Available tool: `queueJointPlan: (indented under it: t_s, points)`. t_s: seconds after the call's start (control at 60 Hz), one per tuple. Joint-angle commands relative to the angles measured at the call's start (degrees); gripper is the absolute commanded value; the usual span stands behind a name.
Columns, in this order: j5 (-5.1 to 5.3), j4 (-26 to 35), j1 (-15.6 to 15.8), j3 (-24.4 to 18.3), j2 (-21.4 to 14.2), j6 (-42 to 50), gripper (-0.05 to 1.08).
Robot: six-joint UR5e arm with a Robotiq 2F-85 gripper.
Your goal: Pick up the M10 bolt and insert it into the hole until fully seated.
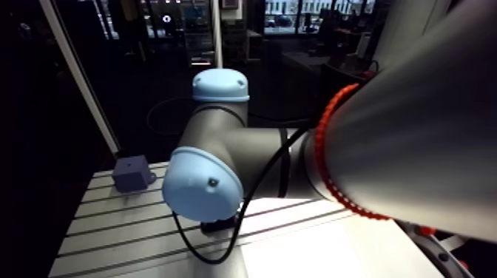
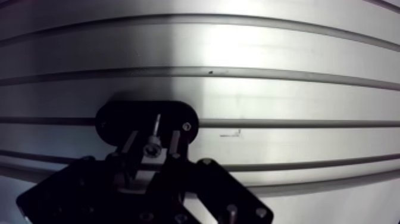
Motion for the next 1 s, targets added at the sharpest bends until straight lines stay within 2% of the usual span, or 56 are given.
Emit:
queueJointPlan:
  t_s: [0.017, 0.6, 0.883, 1.0]
  points:
    - [-0.11, -0.11, 0.00, -0.02, 0.29, 0.00, 0.65]
    - [-0.11, -0.02, 0.00, -0.37, 0.40, 0.09, 0.73]
    - [-0.27, 0.14, 0.00, -0.62, 0.24, 0.10, 0.86]
    - [0.12, 0.24, -0.07, -1.04, -0.36, 0.09, 0.89]
